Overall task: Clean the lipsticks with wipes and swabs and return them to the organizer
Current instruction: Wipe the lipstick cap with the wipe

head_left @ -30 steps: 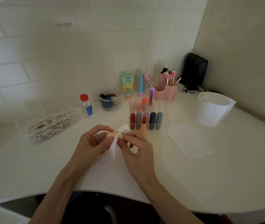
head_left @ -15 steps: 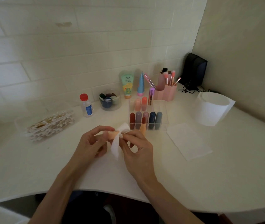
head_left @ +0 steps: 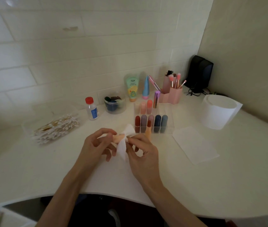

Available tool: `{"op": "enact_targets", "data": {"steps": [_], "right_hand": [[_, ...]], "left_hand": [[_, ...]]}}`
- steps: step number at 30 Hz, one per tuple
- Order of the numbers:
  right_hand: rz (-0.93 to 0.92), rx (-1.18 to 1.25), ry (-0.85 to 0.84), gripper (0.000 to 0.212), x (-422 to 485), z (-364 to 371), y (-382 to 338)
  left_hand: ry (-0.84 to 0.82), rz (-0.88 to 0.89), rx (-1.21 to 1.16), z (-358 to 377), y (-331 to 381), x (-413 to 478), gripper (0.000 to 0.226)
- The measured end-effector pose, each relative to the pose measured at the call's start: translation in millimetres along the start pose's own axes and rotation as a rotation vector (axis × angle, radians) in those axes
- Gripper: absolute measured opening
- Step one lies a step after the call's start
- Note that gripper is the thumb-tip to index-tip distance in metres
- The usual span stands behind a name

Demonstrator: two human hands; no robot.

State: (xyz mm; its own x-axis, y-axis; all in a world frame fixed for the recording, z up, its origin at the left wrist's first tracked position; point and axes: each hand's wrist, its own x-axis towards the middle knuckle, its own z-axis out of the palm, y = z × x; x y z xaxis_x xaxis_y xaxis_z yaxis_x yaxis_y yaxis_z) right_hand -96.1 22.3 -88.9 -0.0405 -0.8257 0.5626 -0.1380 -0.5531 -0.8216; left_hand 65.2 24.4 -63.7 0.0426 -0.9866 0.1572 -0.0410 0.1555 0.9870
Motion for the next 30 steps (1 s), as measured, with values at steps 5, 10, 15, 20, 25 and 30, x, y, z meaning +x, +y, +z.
{"op": "enact_targets", "data": {"steps": [5, 10, 15, 20, 25, 30], "right_hand": [[0.014, -0.037, -0.036, 0.011, -0.9, -0.9, 3.9], [0.051, -0.045, -0.069, 0.013, -1.5, 0.4, 4.2], [-0.019, -0.047, -0.010, 0.016, -2.3, -0.3, -0.4], [-0.035, -0.097, -0.037, 0.012, -4.2, 1.0, -0.6], [-0.005, -0.113, -0.075, 0.011, -3.0, 0.6, -1.6], [-0.016, -0.138, -0.050, 0.006, -3.4, 0.6, -1.4]], "left_hand": [[0.005, 0.077, 0.042, -0.8, -4.3, 1.6, 0.019], [0.033, 0.124, 0.006, -3.4, -9.2, 2.7, 0.018], [-0.001, 0.043, -0.004, 0.5, -2.8, 0.9, 0.025], [-0.059, 0.030, -0.029, -2.2, -4.8, 2.4, 0.028], [0.031, 0.109, 0.007, -2.5, -6.4, 2.6, 0.014], [0.017, 0.096, 0.007, -1.8, -4.2, 1.8, 0.016]]}}
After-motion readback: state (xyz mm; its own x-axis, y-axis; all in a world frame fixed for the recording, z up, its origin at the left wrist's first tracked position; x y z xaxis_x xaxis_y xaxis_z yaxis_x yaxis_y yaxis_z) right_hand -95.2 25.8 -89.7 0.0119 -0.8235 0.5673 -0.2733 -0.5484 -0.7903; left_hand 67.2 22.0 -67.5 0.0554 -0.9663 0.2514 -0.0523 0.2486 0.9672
